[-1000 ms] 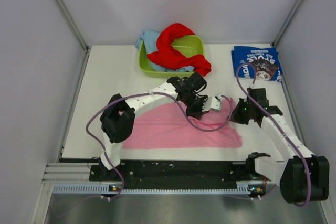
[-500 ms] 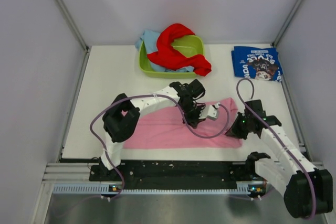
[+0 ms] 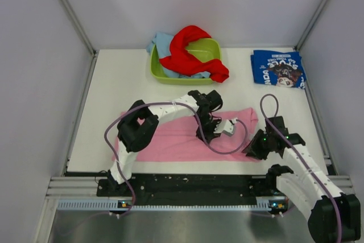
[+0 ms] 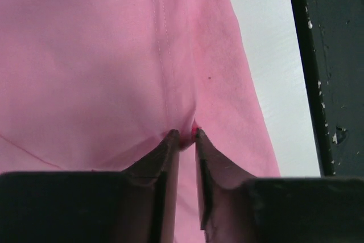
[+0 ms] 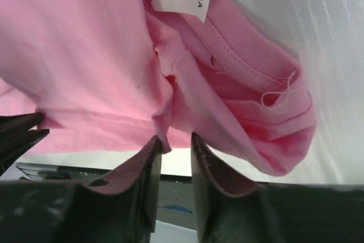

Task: Fold and stack the t-shirts
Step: Fold the other side of the tshirt into a rectangle

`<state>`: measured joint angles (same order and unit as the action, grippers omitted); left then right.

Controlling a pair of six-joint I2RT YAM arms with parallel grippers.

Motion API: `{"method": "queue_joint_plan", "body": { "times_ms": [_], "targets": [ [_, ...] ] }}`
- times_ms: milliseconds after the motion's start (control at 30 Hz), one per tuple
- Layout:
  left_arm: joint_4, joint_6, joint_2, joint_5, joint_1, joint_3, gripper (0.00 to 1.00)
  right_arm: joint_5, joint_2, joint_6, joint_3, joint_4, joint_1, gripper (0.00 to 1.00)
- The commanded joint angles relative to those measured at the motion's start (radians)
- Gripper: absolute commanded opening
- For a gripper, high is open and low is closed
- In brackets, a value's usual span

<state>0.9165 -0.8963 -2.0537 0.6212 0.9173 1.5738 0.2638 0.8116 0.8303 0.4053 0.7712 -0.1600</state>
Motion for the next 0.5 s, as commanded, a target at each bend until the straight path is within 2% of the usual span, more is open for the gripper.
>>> {"method": "queue_joint_plan", "body": {
  "times_ms": [0, 33, 67, 200, 233, 367, 433, 467],
  "targets": [
    [0.126, -0.056, -0.026, 0.044, -0.001, 0.075, 0.41, -0.037, -0.025, 0.026, 0.047, 0.026, -0.009, 0.40],
    [0.146, -0.064, -0.022, 0.051, -0.001, 0.086, 0.50, -0.053, -0.025, 0.020, 0.072, 0.031, -0.009, 0.44],
    [0.160, -0.072, -0.005, 0.060, -0.001, 0.092, 0.54, -0.073, -0.023, 0.012, 0.105, 0.031, -0.009, 0.46],
    [0.173, -0.066, 0.081, 0.063, -0.008, 0.091, 0.57, -0.193, 0.032, -0.052, 0.245, 0.008, -0.009, 0.48],
    [0.173, -0.052, 0.108, 0.046, -0.015, 0.091, 0.57, -0.210, 0.072, -0.071, 0.274, -0.022, -0.007, 0.44],
    [0.122, 0.054, 0.184, -0.062, -0.122, 0.058, 0.50, -0.235, 0.248, -0.120, 0.326, -0.179, 0.007, 0.11],
    [0.111, 0.112, 0.208, -0.106, -0.214, 0.029, 0.38, -0.226, 0.351, -0.132, 0.337, -0.254, 0.020, 0.01],
    [0.111, 0.138, 0.222, -0.124, -0.263, 0.005, 0.34, -0.212, 0.400, -0.135, 0.343, -0.292, 0.030, 0.00]
  ]
}}
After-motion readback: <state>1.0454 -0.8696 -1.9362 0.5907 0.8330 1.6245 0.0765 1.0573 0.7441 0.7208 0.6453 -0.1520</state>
